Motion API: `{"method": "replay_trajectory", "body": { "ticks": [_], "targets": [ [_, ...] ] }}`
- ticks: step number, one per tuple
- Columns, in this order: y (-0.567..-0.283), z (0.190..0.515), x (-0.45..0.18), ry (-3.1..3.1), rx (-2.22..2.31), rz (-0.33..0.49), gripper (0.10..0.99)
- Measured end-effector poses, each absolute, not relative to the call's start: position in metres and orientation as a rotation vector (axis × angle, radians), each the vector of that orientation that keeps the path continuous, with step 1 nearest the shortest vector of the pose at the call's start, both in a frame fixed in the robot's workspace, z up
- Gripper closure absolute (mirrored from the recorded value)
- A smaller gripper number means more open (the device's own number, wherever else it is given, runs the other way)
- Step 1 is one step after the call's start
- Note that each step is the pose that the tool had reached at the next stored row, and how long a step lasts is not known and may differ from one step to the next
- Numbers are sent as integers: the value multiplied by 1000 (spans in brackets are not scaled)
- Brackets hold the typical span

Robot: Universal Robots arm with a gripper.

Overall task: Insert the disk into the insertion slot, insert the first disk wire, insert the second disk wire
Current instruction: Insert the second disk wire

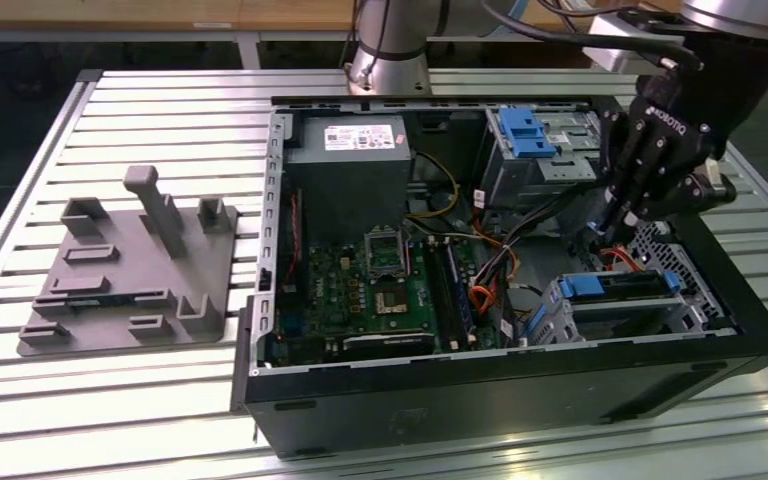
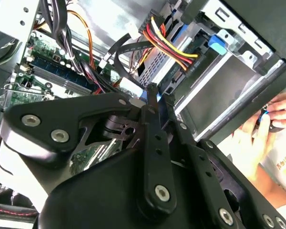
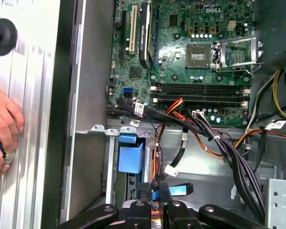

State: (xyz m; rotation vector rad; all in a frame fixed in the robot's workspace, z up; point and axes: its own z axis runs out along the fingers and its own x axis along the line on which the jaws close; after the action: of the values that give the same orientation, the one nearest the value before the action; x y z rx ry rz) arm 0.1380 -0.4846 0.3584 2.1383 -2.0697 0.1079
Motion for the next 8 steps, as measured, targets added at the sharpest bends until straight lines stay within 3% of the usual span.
{"method": "replay_trajectory", "body": {
  "ticks": [5,8],
  "targets": [
    [-485,360,136,-2076,2142,118,859],
    [-485,360,133,-2079,2145,124,733]
  ]
}}
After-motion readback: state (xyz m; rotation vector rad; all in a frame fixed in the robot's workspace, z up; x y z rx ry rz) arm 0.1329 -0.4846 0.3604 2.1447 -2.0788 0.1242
